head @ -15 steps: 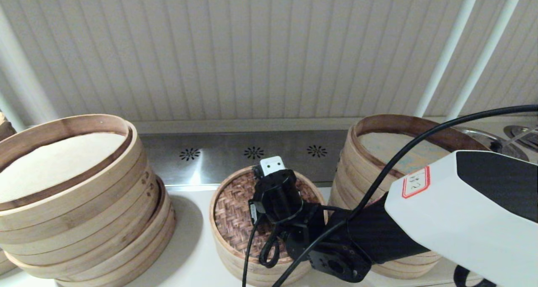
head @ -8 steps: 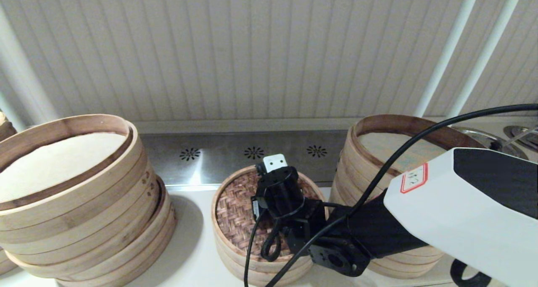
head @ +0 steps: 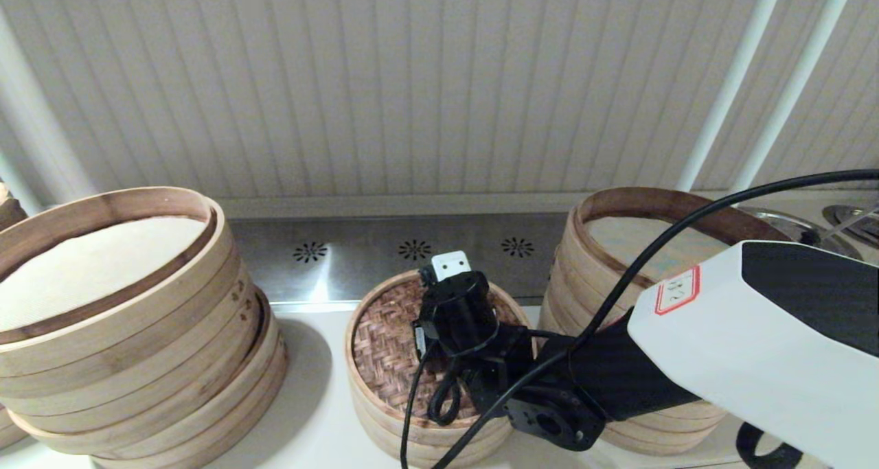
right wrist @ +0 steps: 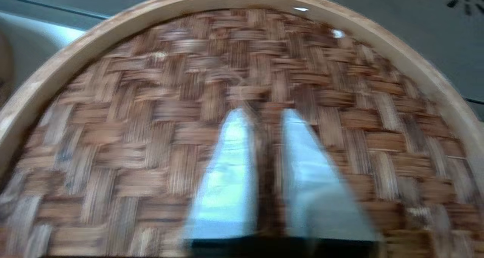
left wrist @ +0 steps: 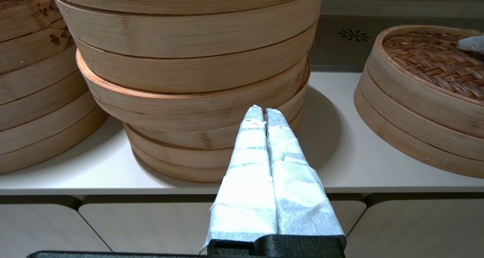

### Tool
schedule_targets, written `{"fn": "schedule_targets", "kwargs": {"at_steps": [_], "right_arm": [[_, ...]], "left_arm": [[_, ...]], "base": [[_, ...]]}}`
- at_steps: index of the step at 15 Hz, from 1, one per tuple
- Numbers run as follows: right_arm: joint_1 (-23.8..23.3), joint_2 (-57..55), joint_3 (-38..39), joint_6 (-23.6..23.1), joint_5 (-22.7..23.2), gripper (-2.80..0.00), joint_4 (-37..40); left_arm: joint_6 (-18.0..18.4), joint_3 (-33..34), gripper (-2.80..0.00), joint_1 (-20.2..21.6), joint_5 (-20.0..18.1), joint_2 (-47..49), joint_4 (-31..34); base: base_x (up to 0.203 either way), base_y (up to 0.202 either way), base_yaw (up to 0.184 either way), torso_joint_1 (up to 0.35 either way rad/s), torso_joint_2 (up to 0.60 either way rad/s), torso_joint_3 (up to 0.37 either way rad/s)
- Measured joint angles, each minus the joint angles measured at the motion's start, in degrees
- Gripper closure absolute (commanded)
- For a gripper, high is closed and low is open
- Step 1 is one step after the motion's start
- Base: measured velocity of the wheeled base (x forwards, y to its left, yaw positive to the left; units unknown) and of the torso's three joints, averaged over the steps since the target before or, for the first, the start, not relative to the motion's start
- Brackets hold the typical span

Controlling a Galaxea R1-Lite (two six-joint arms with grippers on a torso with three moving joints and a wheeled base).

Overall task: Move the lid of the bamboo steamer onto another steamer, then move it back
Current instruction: Put the steamer

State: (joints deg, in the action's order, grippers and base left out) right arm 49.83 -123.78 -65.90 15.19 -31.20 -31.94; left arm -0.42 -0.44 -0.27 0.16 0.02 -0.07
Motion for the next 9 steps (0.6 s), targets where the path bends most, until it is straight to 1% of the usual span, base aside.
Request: {"fn": "schedule_targets", "kwargs": {"at_steps": [6, 9], "right_arm": [[-0.02, 1.57, -0.2, -0.16, 0.02, -2.8, -0.06], [-0.05, 4.16, -0.18, -1.16, -0.11, -2.8, -0.04]], "left_arm": [[0.0, 0.0, 0.0, 0.0, 0.0, 0.0, 0.0], [0.01, 0.0, 0.0, 0.0, 0.0, 0.0, 0.0]], "base": [[0.0, 0.0, 0.0, 0.0, 0.0, 0.0], [0.0, 0.0, 0.0, 0.0, 0.0, 0.0]]}}
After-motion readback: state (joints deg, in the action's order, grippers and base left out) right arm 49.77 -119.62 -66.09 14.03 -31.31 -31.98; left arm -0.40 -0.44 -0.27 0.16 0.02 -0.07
